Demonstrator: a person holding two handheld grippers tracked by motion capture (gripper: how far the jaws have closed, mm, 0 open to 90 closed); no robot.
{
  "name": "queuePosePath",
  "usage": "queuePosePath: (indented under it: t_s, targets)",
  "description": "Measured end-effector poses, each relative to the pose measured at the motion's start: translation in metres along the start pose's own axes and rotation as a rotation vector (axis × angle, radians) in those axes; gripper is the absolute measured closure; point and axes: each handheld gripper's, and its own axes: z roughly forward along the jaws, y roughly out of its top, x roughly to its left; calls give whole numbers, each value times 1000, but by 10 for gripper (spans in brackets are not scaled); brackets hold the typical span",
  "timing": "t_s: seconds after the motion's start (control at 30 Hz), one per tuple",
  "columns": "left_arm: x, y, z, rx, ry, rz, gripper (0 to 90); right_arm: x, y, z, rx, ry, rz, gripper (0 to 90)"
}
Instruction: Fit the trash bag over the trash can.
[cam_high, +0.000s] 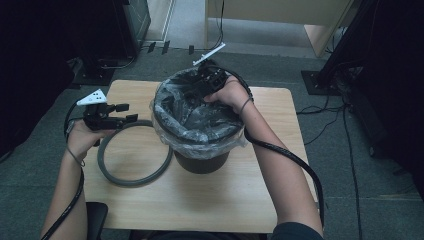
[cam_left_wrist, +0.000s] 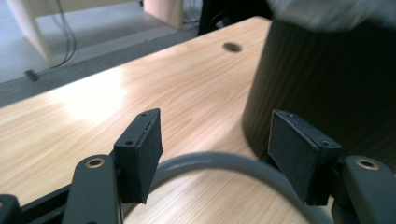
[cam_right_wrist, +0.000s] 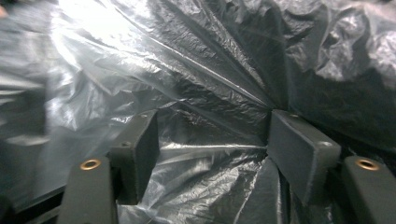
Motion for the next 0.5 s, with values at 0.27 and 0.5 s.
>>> queuePosePath:
  t_s: [0.27, 0.5]
  targets:
    - [8, -14, 9, 41, 15, 8, 326, 9, 6, -6, -5, -46, -70, 275]
    - [15, -23, 7, 45, 31, 4, 325, 28, 16, -44, -85, -11, -95, 414]
